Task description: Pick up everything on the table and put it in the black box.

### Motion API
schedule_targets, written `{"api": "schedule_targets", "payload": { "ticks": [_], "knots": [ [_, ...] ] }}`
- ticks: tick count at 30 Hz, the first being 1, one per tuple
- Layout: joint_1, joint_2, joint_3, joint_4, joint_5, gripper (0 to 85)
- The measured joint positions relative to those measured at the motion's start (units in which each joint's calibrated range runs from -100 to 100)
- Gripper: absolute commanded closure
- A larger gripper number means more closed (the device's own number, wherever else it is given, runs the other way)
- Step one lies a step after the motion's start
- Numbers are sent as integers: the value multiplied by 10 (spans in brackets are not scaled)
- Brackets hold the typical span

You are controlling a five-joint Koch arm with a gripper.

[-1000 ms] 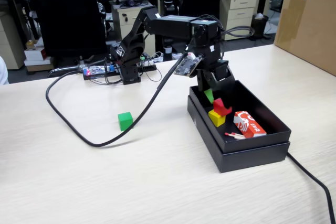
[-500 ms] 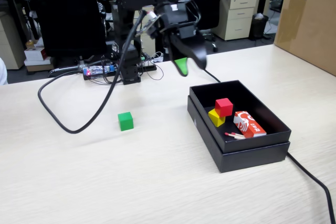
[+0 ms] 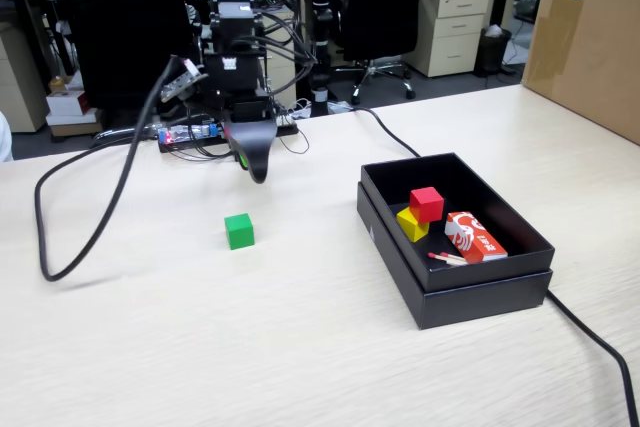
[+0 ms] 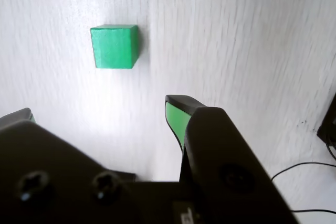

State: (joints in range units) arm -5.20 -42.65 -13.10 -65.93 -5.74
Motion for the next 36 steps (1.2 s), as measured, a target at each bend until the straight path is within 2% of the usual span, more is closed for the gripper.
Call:
{"api": "schedule_targets", "payload": {
  "ticks": [17,21,24,25,28,29,36],
  "knots": [
    [-39,255,67,29,-15,364],
    [-40,296,75,36,-15,396],
    [-41,333,79,48,-19,448],
    [-41,340,79,50,-20,595],
    [-41,361,92,56,-22,819],
    [-41,362,97,61,-22,846],
    [-41,339,95,82,-27,847]
  ]
}}
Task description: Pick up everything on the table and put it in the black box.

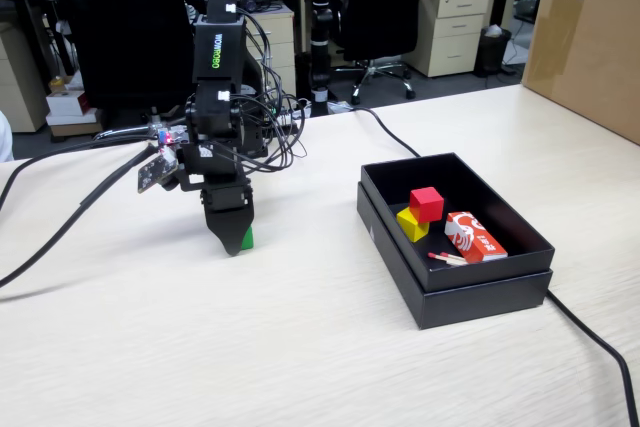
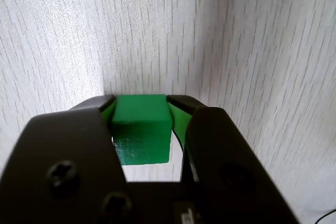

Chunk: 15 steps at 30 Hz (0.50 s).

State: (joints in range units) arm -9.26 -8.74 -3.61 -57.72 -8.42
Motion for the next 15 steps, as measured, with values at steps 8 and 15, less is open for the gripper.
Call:
{"api": "schedule_targets", "payload": {
  "ticks": [8,15],
  "knots": [
    [64,-237,2,0,15,846],
    [209,-219,107,-9,92,846]
  ]
}}
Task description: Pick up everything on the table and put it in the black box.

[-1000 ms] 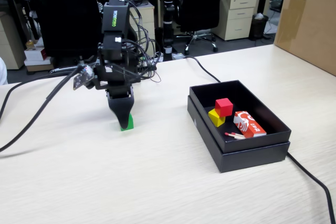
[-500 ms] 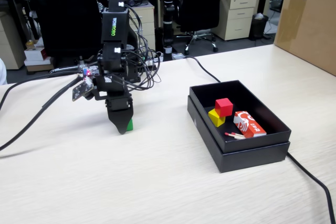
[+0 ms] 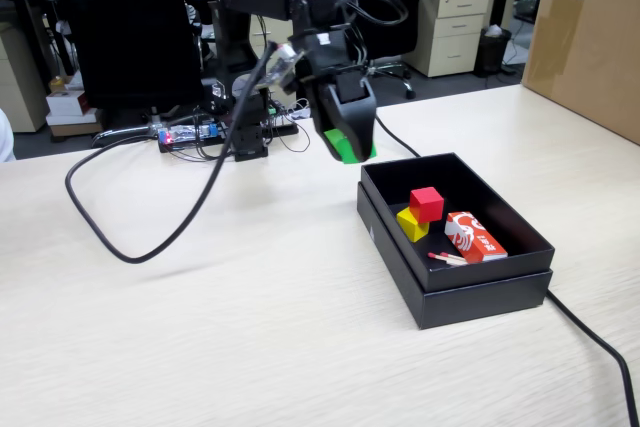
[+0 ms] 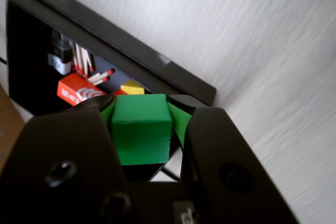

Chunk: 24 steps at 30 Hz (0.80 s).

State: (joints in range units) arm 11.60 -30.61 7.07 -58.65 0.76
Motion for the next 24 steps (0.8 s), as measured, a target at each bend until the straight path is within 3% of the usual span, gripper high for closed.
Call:
{"api": "schedule_targets", "payload": {
  "ticks": [5,20,22,24],
  "knots": [
    [22,109,21,0,28,846],
    [40,281,98,-12,52,838],
    [40,287,99,-12,55,677],
    [40,289,99,-12,55,613]
  ]
}}
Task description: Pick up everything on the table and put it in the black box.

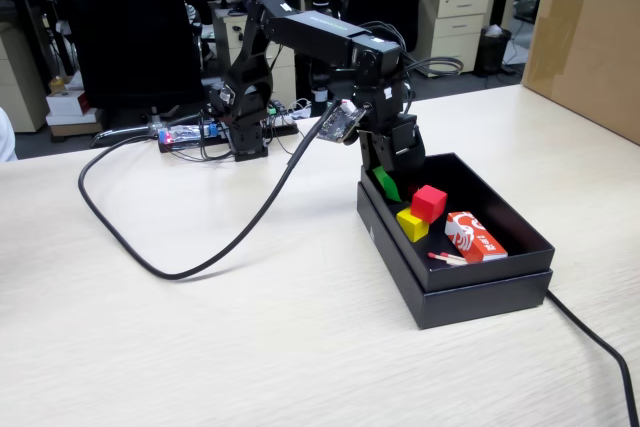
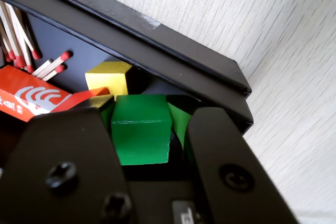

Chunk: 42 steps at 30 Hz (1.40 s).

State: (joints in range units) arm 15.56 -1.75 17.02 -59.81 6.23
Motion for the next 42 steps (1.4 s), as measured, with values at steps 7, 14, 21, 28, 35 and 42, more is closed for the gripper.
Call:
{"api": "schedule_targets", "payload": {
  "ticks": [7,14,21,28,35,42],
  "knots": [
    [0,-4,5,-1,0,424],
    [-11,-146,0,-15,-1,400],
    [-42,-369,-118,-15,-13,364],
    [-100,-628,-337,-3,-45,358],
    [-144,-843,-544,70,-57,343],
    [-168,-968,-719,156,-56,311]
  ]
}}
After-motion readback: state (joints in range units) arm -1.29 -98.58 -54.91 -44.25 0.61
